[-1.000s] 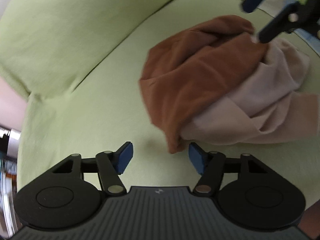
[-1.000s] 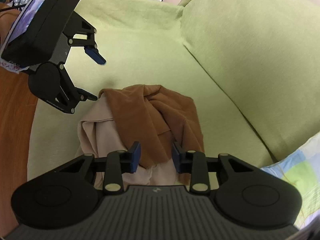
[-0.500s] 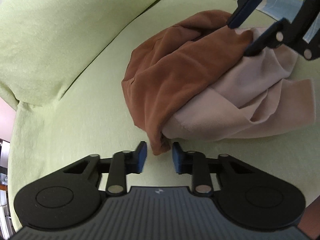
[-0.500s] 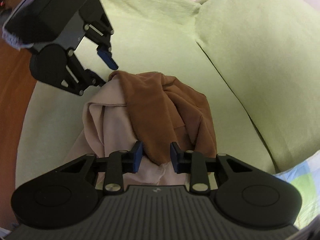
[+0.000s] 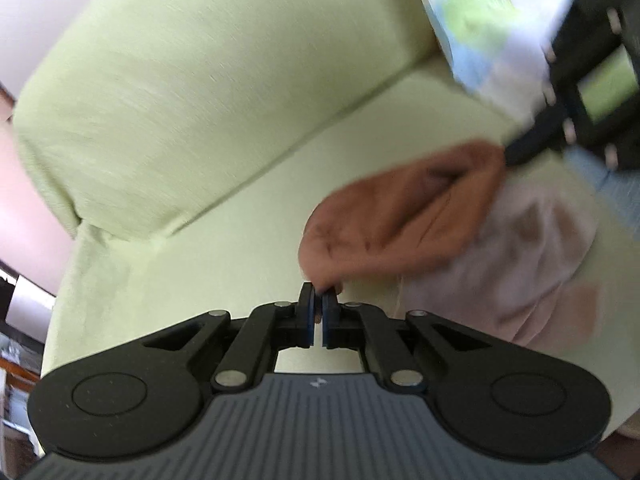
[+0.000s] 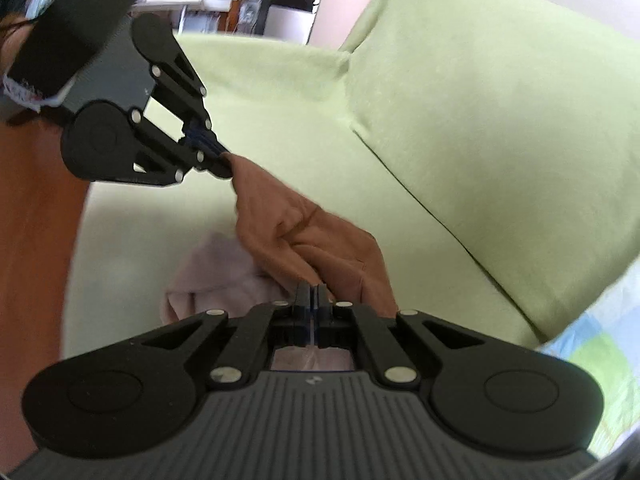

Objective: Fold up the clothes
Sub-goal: 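Grasp the brown cloth edge with the left tool while the right tool grasps another edge, then lift the brown cloth with both tools and lay it onto the checked sheet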

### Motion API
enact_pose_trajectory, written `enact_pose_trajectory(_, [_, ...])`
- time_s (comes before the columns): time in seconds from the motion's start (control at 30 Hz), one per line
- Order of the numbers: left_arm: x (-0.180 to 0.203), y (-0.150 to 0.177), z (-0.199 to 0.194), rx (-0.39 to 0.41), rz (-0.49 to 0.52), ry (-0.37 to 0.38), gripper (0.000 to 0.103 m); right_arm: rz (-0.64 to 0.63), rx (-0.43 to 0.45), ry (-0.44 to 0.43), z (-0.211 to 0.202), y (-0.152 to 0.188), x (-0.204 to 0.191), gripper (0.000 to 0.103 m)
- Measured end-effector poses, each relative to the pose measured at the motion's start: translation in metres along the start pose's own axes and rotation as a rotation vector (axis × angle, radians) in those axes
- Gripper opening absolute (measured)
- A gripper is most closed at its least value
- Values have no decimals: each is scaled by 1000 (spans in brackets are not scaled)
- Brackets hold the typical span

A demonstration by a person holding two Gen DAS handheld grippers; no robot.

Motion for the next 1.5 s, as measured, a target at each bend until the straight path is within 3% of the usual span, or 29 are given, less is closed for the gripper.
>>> enact_pose_trajectory(0.2, [7, -39, -42, 21, 4, 7, 0, 136, 36, -54, -57, 13, 10, 0])
enact_pose_trajectory(0.37, [33, -120, -89, 134, 44, -19, 0, 263, 122, 46, -120, 17, 61, 0])
enact_pose_trajectory(0.57, [68, -233, -113, 226, 86, -50, 0, 336, 167, 207, -198, 25, 174, 0])
enact_pose_trajectory(0.63, [91, -275, -138, 258, 75, -44, 0, 345, 196, 250, -237, 28, 223, 0])
enact_pose_trajectory(0.77, [172, -312, -195, 295, 60, 98, 1, 323, 232, 291, -308, 51, 271, 0])
enact_pose_trajectory(0.87, [242, -314, -218, 285, 82, 214, 1, 265, 197, 286, -363, 113, 288, 0])
enact_pose_trajectory(0.9, [285, -312, -224, 273, 102, 271, 1, 242, 168, 281, -377, 138, 291, 0])
enact_pose_trajectory(1.03, [413, -294, -220, 179, 123, 455, 1, 179, -48, 258, -417, 264, 287, 0])
enact_pose_trajectory(1.1, [489, -277, -208, 84, 135, 578, 1, 153, -204, 234, -425, 344, 269, 0])
enact_pose_trajectory(1.17, [553, -257, -197, -11, 192, 659, 3, 158, -315, 230, -426, 399, 256, 1])
enact_pose_trajectory(1.2, [566, -251, -197, -25, 219, 669, 10, 174, -416, 234, -424, 439, 245, 1])
enact_pose_trajectory(1.23, [580, -239, -199, -42, 263, 678, 12, 191, -506, 241, -422, 476, 234, 7])
enact_pose_trajectory(1.3, [586, -221, -207, -41, 342, 680, 14, 240, -573, 264, -425, 511, 214, 17])
enact_pose_trajectory(1.33, [580, -219, -207, -24, 363, 671, 15, 284, -575, 273, -428, 520, 206, 17])
enact_pose_trajectory(1.43, [556, -218, -198, 4, 398, 611, 16, 512, -467, 281, -443, 517, 187, 17])
enact_pose_trajectory(1.5, [515, -226, -173, -13, 351, 530, 15, 643, -376, 287, -450, 508, 170, 17])
Point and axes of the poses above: each gripper's, at about its wrist camera, not at the fingertips, and z roughly the way its jaws point, x to its right, y to its underside, the point moved 7 cm from there along z, roughly the way its jaws point, and after that the axes turned 2 degrees about -x, right-handed, at the moved point
